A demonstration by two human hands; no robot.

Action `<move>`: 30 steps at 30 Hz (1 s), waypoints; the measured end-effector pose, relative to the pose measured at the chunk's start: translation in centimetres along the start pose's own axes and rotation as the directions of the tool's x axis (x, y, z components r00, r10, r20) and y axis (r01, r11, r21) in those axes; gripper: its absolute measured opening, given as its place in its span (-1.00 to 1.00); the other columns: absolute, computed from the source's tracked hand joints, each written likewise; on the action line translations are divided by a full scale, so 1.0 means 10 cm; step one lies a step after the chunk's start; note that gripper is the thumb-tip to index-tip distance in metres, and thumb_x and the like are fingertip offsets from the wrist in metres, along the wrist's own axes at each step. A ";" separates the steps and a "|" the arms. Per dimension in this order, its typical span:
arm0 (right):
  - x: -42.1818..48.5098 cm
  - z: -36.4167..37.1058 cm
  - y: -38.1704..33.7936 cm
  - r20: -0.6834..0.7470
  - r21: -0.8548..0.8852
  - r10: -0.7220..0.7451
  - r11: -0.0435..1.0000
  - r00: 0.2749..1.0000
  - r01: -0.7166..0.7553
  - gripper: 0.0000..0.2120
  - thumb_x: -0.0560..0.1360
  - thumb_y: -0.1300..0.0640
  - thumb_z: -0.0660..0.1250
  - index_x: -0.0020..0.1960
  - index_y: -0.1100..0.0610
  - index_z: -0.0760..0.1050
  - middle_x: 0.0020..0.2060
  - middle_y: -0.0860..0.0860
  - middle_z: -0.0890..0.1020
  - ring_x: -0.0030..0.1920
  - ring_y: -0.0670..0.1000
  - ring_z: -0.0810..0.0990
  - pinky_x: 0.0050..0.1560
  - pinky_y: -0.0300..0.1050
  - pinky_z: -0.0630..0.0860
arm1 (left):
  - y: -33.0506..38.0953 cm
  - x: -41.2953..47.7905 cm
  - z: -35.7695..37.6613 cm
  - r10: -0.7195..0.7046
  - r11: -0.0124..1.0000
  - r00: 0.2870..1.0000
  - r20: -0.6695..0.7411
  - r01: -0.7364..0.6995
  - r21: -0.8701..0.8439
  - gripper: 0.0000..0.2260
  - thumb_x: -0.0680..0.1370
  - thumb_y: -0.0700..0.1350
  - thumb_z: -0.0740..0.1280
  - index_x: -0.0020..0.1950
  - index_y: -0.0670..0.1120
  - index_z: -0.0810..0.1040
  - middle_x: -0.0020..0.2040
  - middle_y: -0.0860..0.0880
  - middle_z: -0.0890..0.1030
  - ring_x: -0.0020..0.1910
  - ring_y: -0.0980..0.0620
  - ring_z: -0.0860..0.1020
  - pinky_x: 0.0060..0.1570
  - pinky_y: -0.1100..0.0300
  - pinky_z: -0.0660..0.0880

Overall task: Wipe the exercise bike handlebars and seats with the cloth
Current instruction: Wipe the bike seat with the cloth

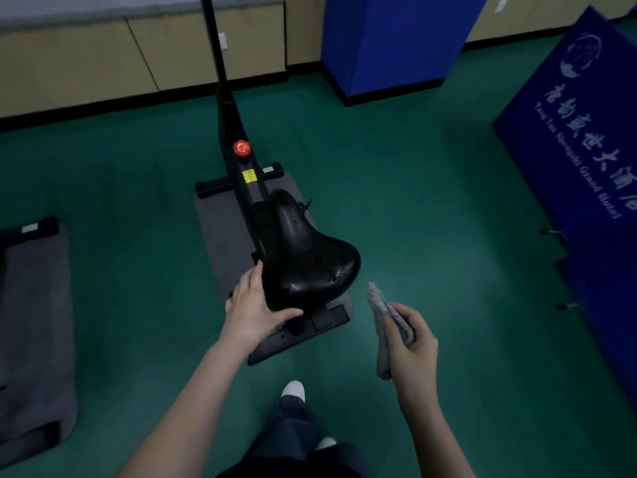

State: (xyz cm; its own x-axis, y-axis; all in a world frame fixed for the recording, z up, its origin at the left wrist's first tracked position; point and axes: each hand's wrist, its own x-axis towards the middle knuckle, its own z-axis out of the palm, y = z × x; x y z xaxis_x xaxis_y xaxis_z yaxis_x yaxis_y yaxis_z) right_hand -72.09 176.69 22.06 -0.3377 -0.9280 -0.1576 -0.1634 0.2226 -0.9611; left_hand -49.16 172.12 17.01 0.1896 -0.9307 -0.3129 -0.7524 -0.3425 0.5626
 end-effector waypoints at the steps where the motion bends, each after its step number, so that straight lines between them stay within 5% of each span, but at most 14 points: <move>1: 0.06 0.04 -0.02 0.021 -0.005 -0.014 1.000 1.000 0.014 -0.83 0.50 0.27 0.35 -0.10 0.00 0.57 -0.23 -0.19 0.66 -0.21 -0.26 0.58 -0.21 -0.46 0.46 | 0.01 0.02 0.02 -0.003 1.000 1.000 -0.008 0.003 -0.011 0.07 0.22 0.28 0.51 0.55 -0.01 0.02 0.51 -0.03 0.17 0.46 -0.08 0.19 0.37 -0.17 0.17; 6: 0.43 0.23 -0.14 0.118 -0.022 -0.056 0.998 0.991 0.059 -0.86 0.51 0.26 0.34 -0.05 0.04 0.58 -0.26 -0.14 0.65 -0.26 -0.25 0.56 -0.25 -0.44 0.47 | 0.01 0.08 0.09 -0.011 0.998 0.998 -0.058 0.007 -0.064 0.02 0.20 0.20 0.58 0.52 0.00 0.13 0.45 -0.01 0.25 0.41 -0.07 0.25 0.38 -0.08 0.20; 12: 0.85 0.41 -0.23 0.272 -0.078 -0.118 0.987 0.955 0.144 -0.87 0.52 0.28 0.33 0.01 0.12 0.59 -0.12 -0.10 0.66 -0.09 -0.20 0.60 -0.06 -0.38 0.49 | 0.07 0.11 0.12 -0.062 0.995 0.996 -0.060 0.057 -0.087 -0.02 0.20 0.14 0.59 0.50 -0.02 0.19 0.42 0.03 0.26 0.38 -0.04 0.24 0.38 -0.01 0.18; 19: 1.35 0.47 -0.24 0.469 -0.116 -0.208 0.949 0.858 0.293 -0.83 0.53 0.28 0.31 0.00 0.04 0.57 -0.13 -0.19 0.63 -0.10 -0.26 0.58 -0.09 -0.47 0.43 | 0.11 0.07 0.12 -0.113 0.970 0.992 -0.062 0.097 -0.225 -0.02 0.17 0.01 0.64 0.48 -0.07 0.24 0.40 0.01 0.30 0.39 -0.03 0.24 0.42 0.00 0.18; 23: 1.58 0.68 -0.30 0.533 -0.096 -0.264 0.925 0.804 0.368 -0.82 0.53 0.29 0.30 0.00 0.03 0.56 -0.12 -0.13 0.64 -0.10 -0.29 0.56 -0.10 -0.51 0.38 | 0.10 0.06 0.15 -0.127 0.952 0.989 -0.071 0.101 -0.289 -0.03 0.17 -0.05 0.65 0.48 -0.07 0.25 0.41 0.02 0.30 0.40 0.01 0.24 0.40 0.22 0.14; 30: 1.88 1.41 -0.43 0.637 -0.071 -0.420 0.803 0.647 0.591 -0.84 0.54 0.29 0.29 0.10 0.21 0.57 0.01 0.03 0.62 0.07 0.04 0.55 0.10 -0.23 0.43 | 0.06 0.07 0.16 -0.102 0.951 0.989 -0.105 0.066 -0.303 -0.06 0.13 -0.03 0.66 0.44 0.00 0.30 0.29 0.18 0.29 0.35 0.12 0.25 0.31 0.36 0.11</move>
State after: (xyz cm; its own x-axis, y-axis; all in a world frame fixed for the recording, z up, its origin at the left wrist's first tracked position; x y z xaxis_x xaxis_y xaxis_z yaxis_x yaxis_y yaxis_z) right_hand -64.70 154.06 20.03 0.4404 -0.8840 0.1571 -0.3965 -0.3485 -0.8493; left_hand -50.48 171.43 15.92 0.3308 -0.8992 -0.2865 -0.5115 -0.4259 0.7463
